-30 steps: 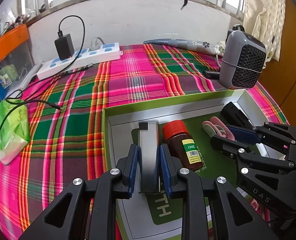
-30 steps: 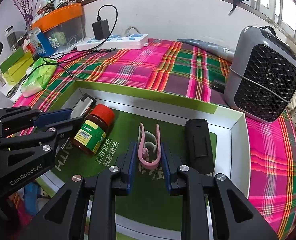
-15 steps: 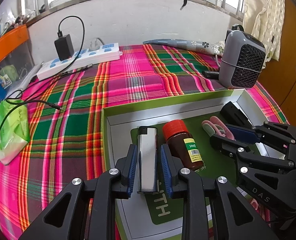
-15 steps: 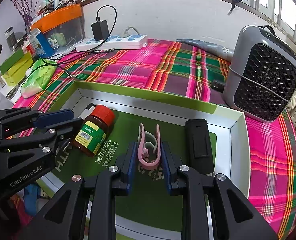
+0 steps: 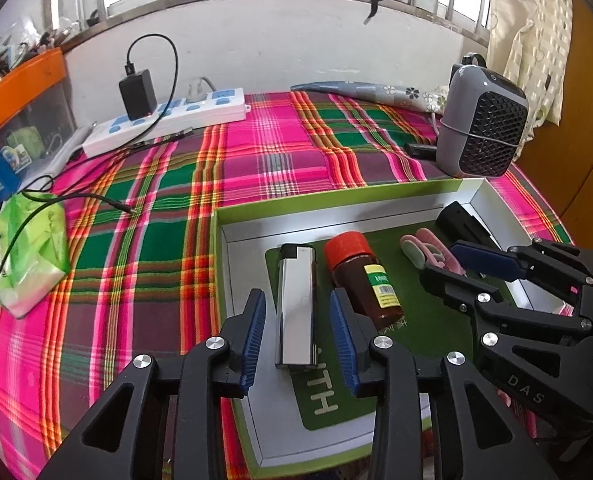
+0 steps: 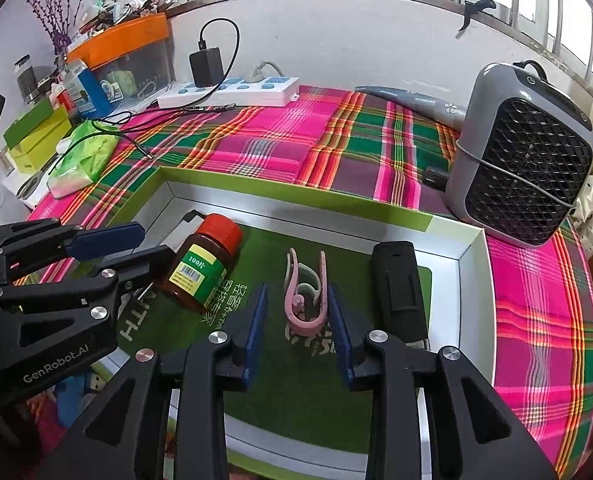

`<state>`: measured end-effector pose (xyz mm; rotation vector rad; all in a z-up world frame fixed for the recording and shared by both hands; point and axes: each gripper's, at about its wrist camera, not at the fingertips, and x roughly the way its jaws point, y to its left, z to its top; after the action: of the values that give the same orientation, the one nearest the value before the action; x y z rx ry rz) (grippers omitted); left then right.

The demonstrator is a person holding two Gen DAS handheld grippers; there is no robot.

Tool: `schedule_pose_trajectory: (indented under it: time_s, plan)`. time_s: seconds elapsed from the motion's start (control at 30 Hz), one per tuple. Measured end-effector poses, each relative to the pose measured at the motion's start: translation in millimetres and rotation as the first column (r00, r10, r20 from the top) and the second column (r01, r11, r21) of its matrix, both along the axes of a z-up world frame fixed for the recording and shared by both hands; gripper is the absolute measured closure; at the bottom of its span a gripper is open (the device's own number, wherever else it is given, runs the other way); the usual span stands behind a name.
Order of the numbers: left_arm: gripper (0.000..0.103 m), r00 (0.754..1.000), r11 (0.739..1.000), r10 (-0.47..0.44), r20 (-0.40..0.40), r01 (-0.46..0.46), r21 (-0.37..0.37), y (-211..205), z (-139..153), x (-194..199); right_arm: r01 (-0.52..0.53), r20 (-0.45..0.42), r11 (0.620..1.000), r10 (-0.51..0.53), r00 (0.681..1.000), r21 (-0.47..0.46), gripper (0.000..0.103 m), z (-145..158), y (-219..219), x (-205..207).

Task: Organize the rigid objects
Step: 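Withdraw both grippers from the green box toward the loose objects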

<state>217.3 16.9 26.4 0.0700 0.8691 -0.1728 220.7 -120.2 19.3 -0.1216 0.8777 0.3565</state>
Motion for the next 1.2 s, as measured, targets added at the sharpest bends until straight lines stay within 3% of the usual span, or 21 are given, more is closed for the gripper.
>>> schedule_pose_trajectory:
  time_s: [0.57, 1.2]
  plan:
    - [0.069, 0.996, 0.999, 0.037, 0.076, -0.034, -0.040, 12, 29, -43, 0.028, 0.042, 0.999, -0.029, 0.999, 0.030, 0.068, 21, -7, -36]
    - [0.069, 0.991, 0.989, 0.111, 0.078, -0.102, -0.105, 51, 26, -96, 0.078, 0.068, 0.995, -0.081, 0.994, 0.056, 0.068, 31, -28, -84]
